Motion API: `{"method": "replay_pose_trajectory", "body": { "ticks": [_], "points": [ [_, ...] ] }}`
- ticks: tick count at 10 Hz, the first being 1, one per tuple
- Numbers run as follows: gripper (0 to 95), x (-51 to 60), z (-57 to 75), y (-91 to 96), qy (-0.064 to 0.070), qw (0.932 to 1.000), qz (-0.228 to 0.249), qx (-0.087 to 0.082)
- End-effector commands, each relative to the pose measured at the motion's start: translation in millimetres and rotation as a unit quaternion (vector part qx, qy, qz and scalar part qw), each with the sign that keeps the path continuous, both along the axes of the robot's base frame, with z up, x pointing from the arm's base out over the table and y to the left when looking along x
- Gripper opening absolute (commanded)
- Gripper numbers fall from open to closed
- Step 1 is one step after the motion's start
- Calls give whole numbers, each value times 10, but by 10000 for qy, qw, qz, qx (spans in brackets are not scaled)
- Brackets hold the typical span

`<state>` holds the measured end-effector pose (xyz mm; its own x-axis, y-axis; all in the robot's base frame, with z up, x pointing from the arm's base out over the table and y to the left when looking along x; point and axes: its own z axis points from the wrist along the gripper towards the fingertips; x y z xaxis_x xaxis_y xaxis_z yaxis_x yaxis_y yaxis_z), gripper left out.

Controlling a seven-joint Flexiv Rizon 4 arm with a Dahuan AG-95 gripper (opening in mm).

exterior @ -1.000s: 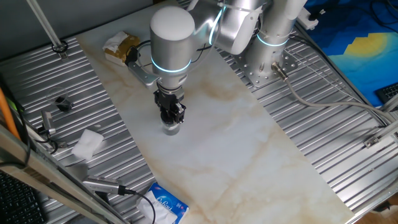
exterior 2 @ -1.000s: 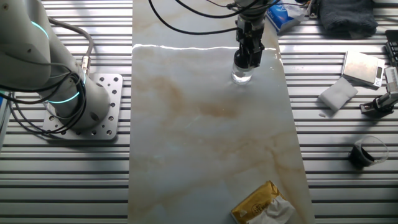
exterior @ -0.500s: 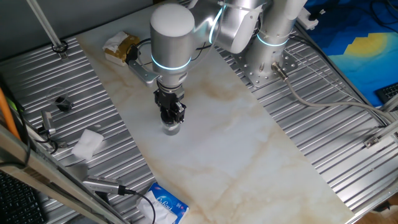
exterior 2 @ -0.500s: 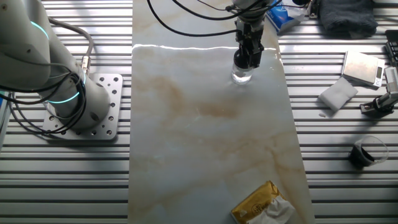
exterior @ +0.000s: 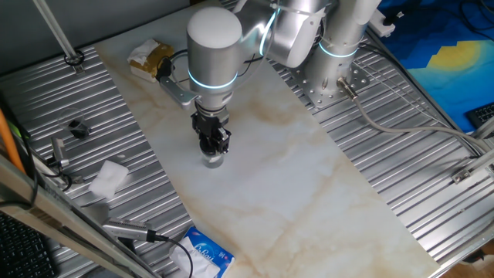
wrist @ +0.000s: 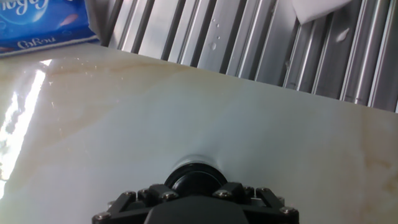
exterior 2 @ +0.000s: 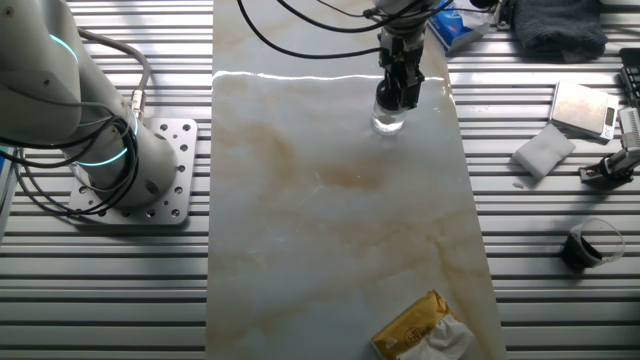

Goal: Screw the lid onto the jar

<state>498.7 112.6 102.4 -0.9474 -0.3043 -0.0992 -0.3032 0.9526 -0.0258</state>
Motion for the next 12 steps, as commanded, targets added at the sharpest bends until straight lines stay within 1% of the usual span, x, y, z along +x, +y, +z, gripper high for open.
{"method": "replay_pose_trajectory", "body": {
  "ticks": [1,5,8,12],
  "points": [
    [0,-3,-11,-6,10,10000,85,-18],
    [0,-3,-11,-6,13,9990,432,-61],
    [0,-3,-11,-6,12,9995,302,-9],
    [0,-3,-11,-6,22,9999,-102,23]
  ]
}}
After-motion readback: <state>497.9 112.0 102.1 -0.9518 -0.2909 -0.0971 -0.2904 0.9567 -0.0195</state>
